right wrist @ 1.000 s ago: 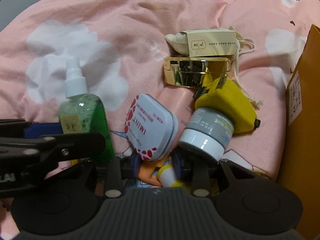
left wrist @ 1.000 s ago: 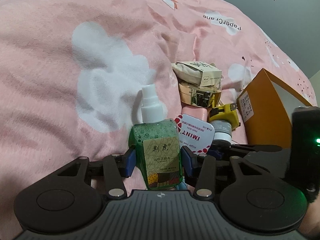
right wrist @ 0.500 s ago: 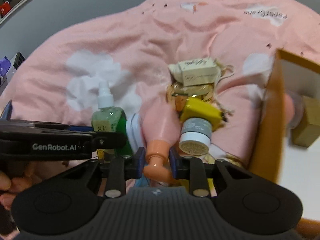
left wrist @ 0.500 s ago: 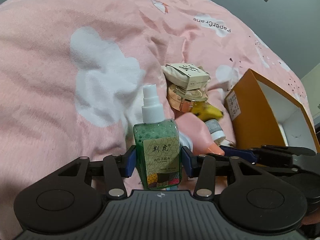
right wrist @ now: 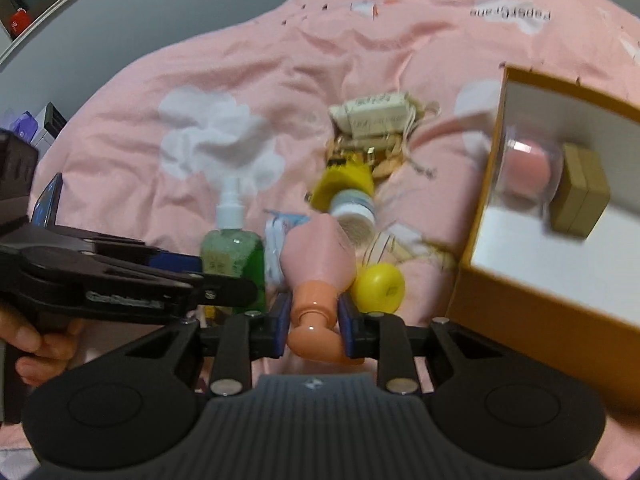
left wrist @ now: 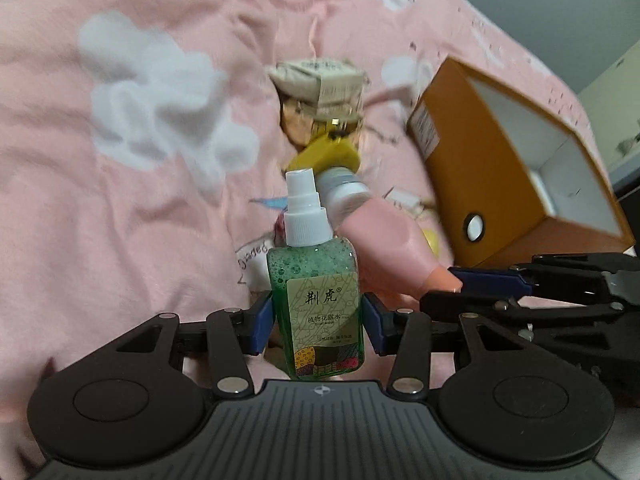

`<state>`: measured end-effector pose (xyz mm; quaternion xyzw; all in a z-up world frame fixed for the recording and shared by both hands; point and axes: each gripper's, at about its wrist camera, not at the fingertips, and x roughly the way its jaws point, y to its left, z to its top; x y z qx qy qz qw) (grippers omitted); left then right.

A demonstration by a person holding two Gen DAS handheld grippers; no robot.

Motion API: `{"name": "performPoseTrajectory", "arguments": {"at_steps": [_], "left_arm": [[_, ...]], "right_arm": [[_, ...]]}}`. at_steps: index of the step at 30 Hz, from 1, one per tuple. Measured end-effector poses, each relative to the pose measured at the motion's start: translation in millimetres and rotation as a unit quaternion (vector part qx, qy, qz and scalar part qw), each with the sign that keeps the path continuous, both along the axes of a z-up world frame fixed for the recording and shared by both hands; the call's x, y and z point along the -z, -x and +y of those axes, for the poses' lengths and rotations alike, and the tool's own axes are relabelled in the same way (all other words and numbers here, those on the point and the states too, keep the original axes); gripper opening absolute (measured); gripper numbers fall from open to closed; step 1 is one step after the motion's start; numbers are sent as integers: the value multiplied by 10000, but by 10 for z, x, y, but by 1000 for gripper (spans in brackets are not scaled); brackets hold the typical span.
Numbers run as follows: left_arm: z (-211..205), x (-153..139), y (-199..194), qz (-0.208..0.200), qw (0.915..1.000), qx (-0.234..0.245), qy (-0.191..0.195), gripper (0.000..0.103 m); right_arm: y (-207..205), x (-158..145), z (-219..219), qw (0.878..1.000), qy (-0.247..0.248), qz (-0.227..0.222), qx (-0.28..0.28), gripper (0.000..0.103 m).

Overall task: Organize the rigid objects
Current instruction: 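Close the right tool on the pink tube bottle, then lift the green spray bottle with left tool while right tool lifts the pink bottle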

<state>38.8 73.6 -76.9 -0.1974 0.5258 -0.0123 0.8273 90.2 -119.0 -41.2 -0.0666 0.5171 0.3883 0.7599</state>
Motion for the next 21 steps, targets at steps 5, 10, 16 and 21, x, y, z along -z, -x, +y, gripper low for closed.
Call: {"name": "performPoseTrajectory", "arguments": {"at_steps": [5,10,16,21], "left_arm": [[-19,108,-49,108,9998,-82,-149,53],[-34,131,-55,154,9995,-95,-249,55],[-30,144,-74,150,9992,-149,-337,58],[-65,160,-107,144,9984,-155,-529,58]], "right_arm": [[31,190,74,9995,252,184,-12,25],[16,223,55,9994,219,273,56,33],[-80,68,-18,9999,167,45,1,49],[-180,16,91,9968,174,232,-739,48]]}}
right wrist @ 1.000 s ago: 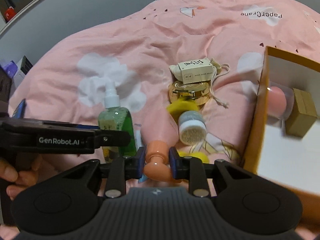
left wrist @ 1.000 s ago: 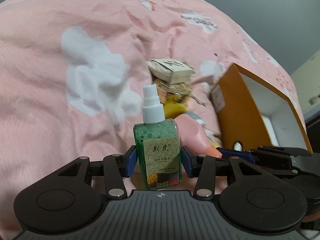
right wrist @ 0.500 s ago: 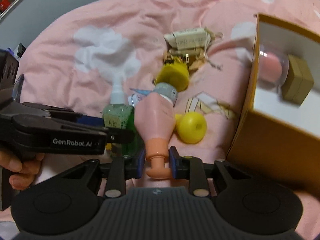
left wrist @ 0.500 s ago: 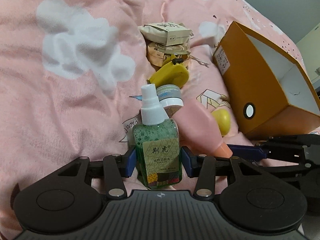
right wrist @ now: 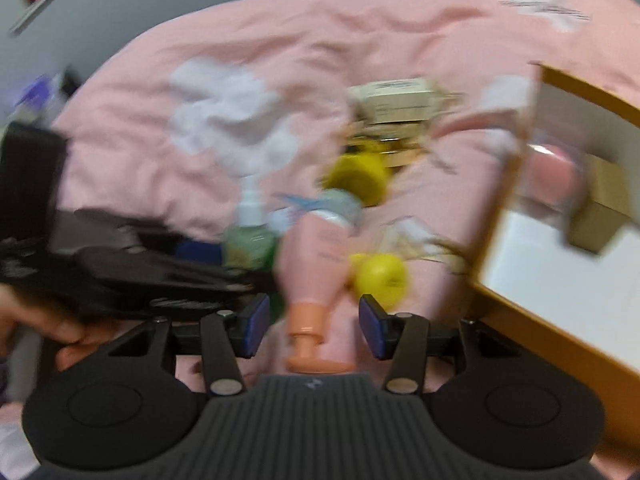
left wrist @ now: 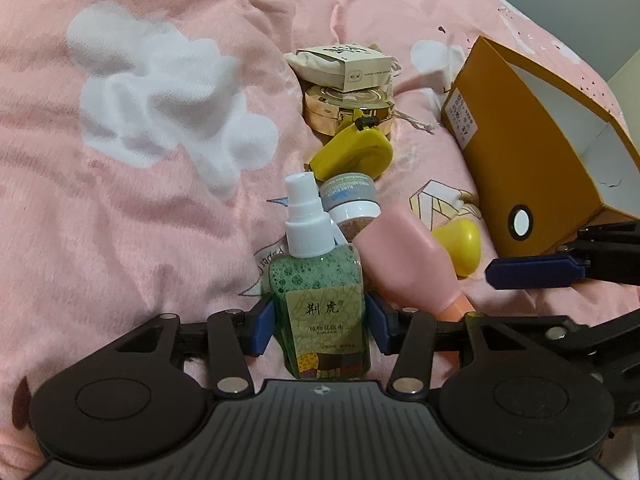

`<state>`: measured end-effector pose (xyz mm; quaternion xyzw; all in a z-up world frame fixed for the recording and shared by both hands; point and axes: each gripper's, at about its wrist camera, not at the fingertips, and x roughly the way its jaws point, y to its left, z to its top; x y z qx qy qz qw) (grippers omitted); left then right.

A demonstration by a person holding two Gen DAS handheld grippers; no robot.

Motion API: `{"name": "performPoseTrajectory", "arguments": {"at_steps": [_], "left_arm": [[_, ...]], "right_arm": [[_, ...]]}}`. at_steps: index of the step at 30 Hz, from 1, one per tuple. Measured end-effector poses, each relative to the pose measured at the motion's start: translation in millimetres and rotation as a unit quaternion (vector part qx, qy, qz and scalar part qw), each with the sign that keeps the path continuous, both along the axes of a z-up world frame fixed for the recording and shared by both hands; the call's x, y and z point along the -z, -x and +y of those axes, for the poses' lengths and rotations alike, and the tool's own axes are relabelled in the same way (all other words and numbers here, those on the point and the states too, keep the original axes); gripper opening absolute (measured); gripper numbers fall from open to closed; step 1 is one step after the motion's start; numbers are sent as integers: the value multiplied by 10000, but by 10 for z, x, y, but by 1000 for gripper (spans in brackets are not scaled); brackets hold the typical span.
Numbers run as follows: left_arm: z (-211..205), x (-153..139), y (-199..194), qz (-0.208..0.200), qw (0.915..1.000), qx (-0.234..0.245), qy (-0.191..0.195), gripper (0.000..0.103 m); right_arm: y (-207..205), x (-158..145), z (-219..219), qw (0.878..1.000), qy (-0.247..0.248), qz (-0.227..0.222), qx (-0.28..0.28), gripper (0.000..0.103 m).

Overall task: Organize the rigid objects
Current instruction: 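Lift the green spray bottle with left tool while right tool lifts the pink bottle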

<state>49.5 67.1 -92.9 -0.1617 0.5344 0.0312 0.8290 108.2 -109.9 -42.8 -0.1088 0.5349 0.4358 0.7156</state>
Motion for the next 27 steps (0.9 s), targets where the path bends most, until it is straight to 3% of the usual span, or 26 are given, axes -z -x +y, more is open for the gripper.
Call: {"name": "performPoseTrajectory", "arguments": {"at_steps": [6,10,11,15,17,23,27], "left_arm": [[17,43,-30,-36,10000,-11,-2,59],[26,67,-54,-63,10000,-68,34,58],[29,59,-44,-95,9999,-73,86,54],[38,3,13,-178,9997,-105,105,53],[47,-27,40,-229,9995,-147,139,52],[104,-30,55,-278,9989,-285,242,51],[115,-17,56,-272,9989,-298,255,51]], "right_arm": [[-26,85,194,9993,269,-87,-262,41],[33,87,319,9940,544,-525,-784,43],[47,70,348,9920,601,-629,-914,43],[118,9,437,9755,847,-1294,-1564,56],[136,-5,484,9646,978,-1535,-1909,57],[78,132,654,9508,1260,-1516,-2388,62],[89,298,743,9492,1298,-1449,-2474,61]]}}
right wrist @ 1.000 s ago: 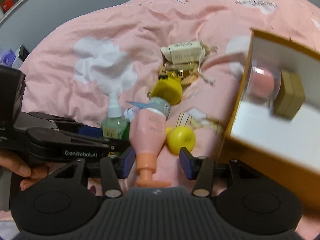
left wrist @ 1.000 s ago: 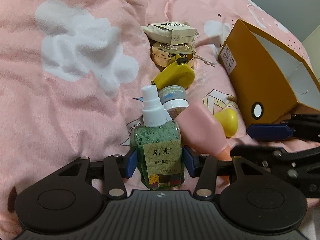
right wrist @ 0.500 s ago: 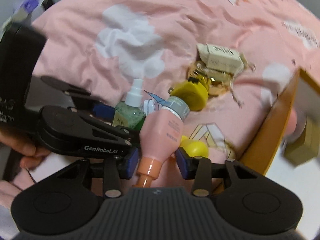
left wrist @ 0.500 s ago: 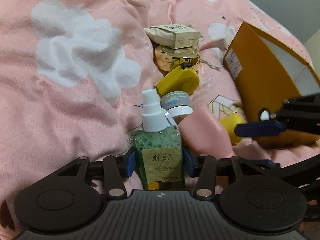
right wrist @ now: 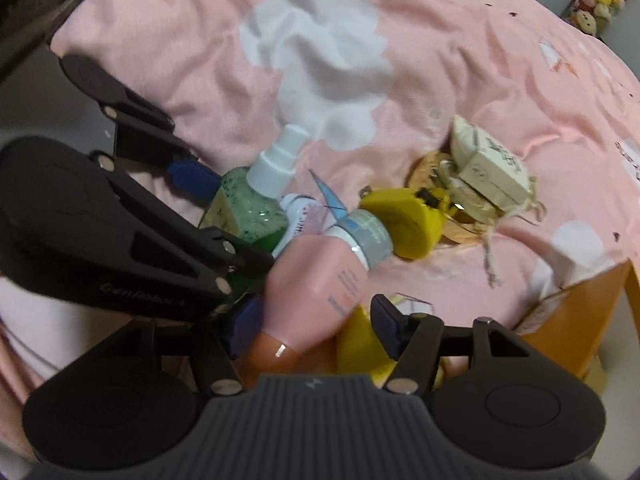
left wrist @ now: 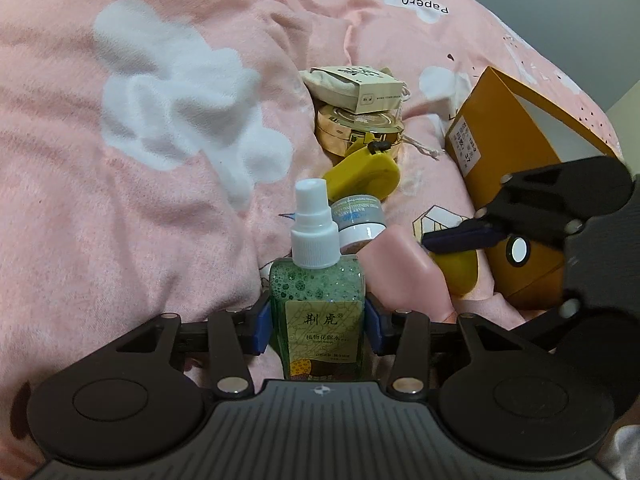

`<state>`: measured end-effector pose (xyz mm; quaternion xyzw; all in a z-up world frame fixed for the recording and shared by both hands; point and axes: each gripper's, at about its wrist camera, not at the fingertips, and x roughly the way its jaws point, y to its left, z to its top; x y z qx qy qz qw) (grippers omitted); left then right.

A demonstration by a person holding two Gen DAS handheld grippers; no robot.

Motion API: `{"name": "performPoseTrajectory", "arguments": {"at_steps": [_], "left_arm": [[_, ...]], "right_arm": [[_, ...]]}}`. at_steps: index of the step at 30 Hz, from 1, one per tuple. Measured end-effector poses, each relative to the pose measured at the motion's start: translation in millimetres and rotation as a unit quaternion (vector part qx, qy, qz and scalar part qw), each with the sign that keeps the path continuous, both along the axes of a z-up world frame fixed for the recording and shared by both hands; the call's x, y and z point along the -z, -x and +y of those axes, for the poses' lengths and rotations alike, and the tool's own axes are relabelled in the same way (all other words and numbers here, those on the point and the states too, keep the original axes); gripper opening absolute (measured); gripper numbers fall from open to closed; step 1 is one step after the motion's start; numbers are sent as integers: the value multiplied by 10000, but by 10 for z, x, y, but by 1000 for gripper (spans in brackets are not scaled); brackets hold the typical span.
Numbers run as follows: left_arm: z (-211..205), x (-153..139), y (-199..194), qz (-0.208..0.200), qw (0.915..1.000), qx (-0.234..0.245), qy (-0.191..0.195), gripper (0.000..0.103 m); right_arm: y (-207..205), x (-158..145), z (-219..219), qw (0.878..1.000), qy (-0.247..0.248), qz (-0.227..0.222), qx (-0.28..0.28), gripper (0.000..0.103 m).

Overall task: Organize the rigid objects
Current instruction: 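Lift the green spray bottle with left tool while right tool lifts the pink bottle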

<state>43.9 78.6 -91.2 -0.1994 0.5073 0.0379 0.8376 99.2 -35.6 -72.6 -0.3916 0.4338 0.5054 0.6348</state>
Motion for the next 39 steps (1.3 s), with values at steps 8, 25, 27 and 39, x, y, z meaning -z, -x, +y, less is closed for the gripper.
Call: {"name": "performPoseTrajectory", "arguments": {"at_steps": [8,25,27,39], "left_arm": [[-15,69,-67,67,10000,-3,-64,53],[-91,-331,180,-756,9970,-79,-152,51],[-106,-408,183,-863,9961,-78,-160,51],[-336,-1003,35,-1687,9855,169,-74,51]], "right_arm": [[87,65,31,9994,102,-319,16,52],[93,-433,-372,9931,-733,-314,862,47],[76,-518,-413,9908,-863,-355,984,46],[-112,-1185,-852,9672,-1766,-623,1717,45]]}}
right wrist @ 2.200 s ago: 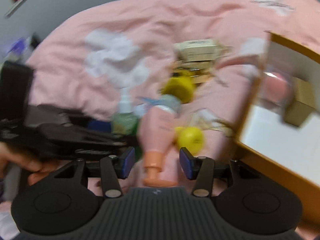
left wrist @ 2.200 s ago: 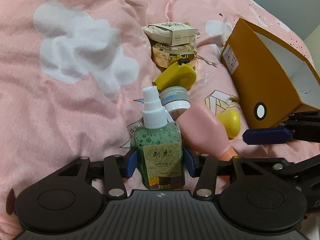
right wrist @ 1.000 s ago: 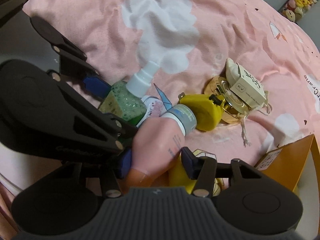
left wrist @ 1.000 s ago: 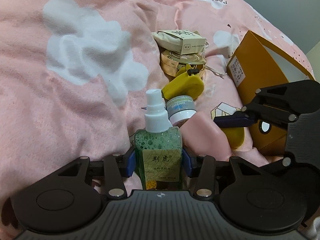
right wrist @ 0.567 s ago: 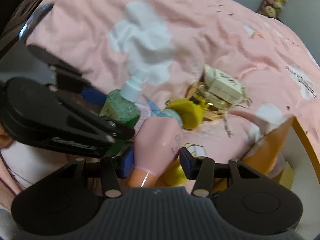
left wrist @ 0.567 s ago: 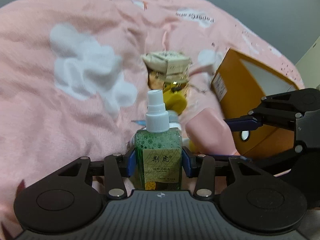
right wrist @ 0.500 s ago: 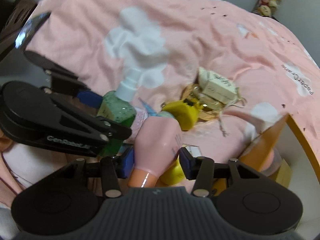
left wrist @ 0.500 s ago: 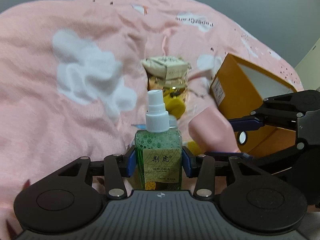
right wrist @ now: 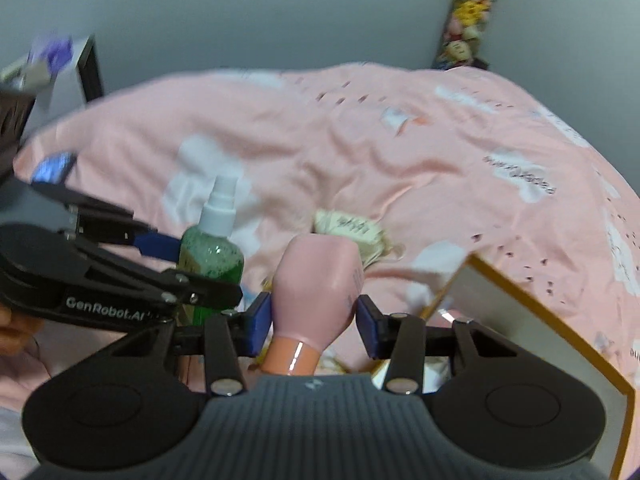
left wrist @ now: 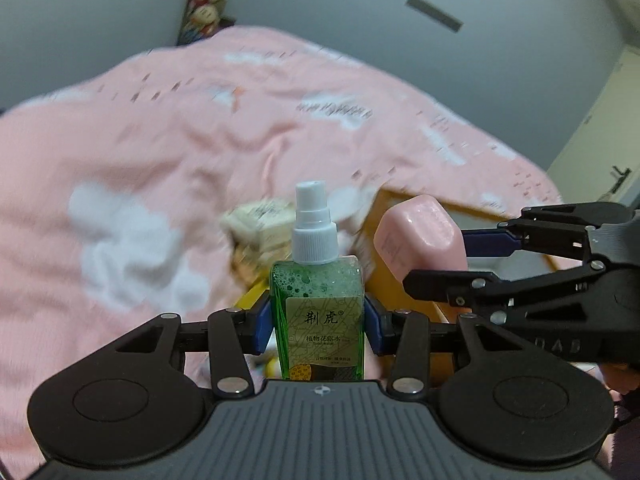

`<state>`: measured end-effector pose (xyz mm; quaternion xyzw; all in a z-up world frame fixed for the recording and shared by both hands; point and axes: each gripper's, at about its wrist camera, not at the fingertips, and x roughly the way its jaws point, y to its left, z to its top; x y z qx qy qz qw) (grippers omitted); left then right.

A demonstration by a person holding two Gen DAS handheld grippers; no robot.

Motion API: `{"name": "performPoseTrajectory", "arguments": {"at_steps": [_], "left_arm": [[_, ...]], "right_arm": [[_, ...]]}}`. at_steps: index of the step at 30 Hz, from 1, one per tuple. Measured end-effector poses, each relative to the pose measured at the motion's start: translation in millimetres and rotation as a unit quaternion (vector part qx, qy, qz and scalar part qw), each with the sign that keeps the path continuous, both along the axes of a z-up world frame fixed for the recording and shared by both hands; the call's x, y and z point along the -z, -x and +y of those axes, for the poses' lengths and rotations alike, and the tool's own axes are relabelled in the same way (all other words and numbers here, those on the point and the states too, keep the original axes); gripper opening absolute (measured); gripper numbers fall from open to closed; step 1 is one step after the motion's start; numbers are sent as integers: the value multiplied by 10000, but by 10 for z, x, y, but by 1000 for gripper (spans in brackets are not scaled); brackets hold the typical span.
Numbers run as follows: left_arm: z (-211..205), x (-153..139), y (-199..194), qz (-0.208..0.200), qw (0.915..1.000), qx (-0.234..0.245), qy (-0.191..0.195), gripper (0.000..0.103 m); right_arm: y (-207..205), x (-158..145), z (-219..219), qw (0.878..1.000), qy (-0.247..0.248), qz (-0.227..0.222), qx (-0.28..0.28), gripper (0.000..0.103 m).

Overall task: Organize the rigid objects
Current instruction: 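Lift the green spray bottle with left tool while right tool lifts the pink bottle, then carry both bottles over the orange box and open the left tool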

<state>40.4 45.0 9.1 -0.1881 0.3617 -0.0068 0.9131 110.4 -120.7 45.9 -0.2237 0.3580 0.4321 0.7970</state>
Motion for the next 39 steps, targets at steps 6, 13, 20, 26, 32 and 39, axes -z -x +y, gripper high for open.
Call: {"name": "performPoseTrajectory", "arguments": {"at_steps": [6,13,20,26,32,39], "left_arm": [[-288,-398,-224,-560,9974,452,-12,51],[-881,-517,-594,-701,9890,1299,34,51],[-1335,-138,-1098,166,9809,1933,-153,51],[-1477,167,-1332,758,9757,2009,-435,51],[-1586,366,-1459,1174,9672,2129,-737,51],[-1582,513,-1530,1482,9614,2059,-1066,51]], "right_arm": [[-220,-355,-440,9968,-338,-252,682,45],[-591,-330,-956,9884,128,-214,1497,45],[-857,143,-1272,9806,770,324,1775,44],[-895,501,-1381,9772,1027,583,1766,44],[-916,633,-1343,9790,1215,561,1537,44],[-966,726,-1334,9787,1231,685,1493,44]]}}
